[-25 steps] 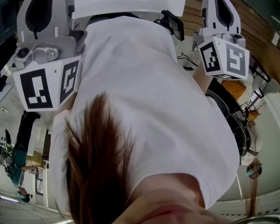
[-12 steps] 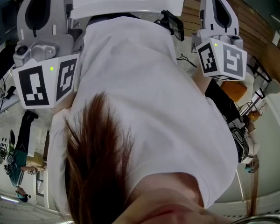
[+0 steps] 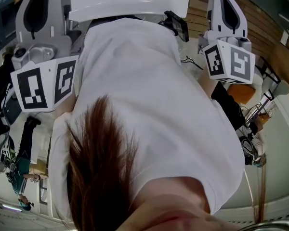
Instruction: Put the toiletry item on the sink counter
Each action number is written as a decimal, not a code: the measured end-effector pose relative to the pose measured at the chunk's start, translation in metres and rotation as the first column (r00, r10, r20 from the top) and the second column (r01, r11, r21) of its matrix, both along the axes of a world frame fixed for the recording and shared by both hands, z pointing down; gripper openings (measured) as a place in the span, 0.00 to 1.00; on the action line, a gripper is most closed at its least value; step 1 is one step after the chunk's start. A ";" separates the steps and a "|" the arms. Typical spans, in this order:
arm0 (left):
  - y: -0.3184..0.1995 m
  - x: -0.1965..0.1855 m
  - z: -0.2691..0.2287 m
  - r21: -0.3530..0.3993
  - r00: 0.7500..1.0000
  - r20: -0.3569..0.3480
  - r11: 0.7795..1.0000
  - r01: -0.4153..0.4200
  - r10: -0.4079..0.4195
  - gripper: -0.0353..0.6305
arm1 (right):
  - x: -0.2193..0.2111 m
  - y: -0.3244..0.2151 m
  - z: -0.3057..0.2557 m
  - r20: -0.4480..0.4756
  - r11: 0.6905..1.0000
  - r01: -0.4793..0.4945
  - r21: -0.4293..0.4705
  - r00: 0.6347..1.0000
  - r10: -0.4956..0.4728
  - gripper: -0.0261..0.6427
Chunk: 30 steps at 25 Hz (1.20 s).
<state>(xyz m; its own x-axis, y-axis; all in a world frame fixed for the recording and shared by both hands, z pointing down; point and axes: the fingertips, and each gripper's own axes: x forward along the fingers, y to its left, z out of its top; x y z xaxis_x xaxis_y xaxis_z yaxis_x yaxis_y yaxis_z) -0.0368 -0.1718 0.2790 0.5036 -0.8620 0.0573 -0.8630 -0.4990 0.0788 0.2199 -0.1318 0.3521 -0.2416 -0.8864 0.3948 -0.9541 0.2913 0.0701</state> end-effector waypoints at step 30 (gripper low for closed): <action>-0.004 -0.003 -0.011 -0.002 0.999 -0.024 1.000 -0.030 0.030 0.07 | -0.003 -0.006 -0.017 -0.024 0.999 -0.041 0.036 0.999 0.042 0.06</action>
